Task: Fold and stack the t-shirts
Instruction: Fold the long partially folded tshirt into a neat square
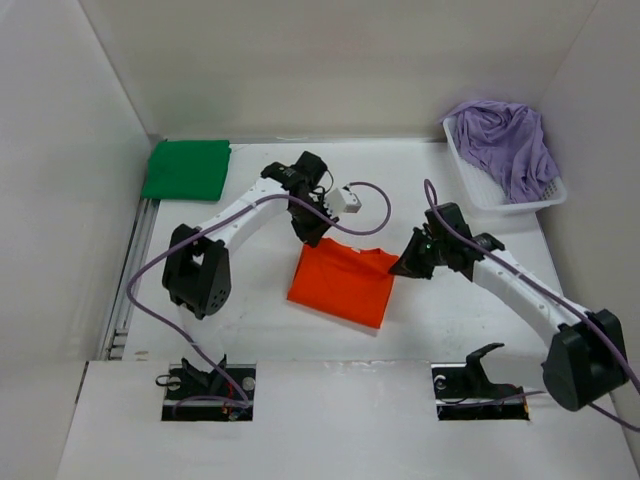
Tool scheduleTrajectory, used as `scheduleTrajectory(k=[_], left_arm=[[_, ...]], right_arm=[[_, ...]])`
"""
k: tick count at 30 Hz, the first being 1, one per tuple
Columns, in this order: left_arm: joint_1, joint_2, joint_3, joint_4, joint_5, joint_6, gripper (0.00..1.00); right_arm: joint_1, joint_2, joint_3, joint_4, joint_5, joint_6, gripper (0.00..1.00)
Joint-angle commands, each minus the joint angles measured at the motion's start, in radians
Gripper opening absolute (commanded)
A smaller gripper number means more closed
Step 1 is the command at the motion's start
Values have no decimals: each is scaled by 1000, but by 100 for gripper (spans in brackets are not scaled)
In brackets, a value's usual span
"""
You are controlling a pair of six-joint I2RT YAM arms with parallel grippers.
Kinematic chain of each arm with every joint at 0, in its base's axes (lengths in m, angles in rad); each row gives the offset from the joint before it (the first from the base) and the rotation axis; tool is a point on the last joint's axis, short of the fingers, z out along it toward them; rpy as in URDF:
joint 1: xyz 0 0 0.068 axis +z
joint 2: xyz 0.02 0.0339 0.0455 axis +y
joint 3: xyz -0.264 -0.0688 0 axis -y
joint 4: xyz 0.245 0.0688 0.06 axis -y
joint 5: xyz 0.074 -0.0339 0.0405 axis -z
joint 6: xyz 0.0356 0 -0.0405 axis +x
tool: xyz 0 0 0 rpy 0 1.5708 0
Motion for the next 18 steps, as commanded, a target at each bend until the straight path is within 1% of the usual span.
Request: scheduleTrajectory(k=[1,7,10,11,12,13,15,16,17,18], left_arm=[[24,43,73,46,-48,-17,5],[50,112,78,106,-101,-52,7],[61,144,84,146,-121,-66,11],[67,155,84,163,-130,-71,12],[75,164,84,179,-144,-81,13],[81,174,84,195,-163,-95,13],[101,186,84,219,-194,-123,14],[111,189,84,229,-208,-138,15],[122,191,84,235,-219,-153,17],[131,188,84,241,-231,-164,19]], right_arm=[[-56,79,54,85,-22,-91,0],[-131,279,131,163,-32,-140,2],[-167,354,155,202,-25,-147,10],[-170,374,167,220,-25,-147,14],[-171,391,181,248,-25,-151,21],[-171,408,201,277,-27,-155,24],[-171,442,256,318,-25,-175,26],[-171,454,284,326,-19,-187,31],[-171,465,310,326,-10,-203,34],[-171,466,328,325,2,-219,35]])
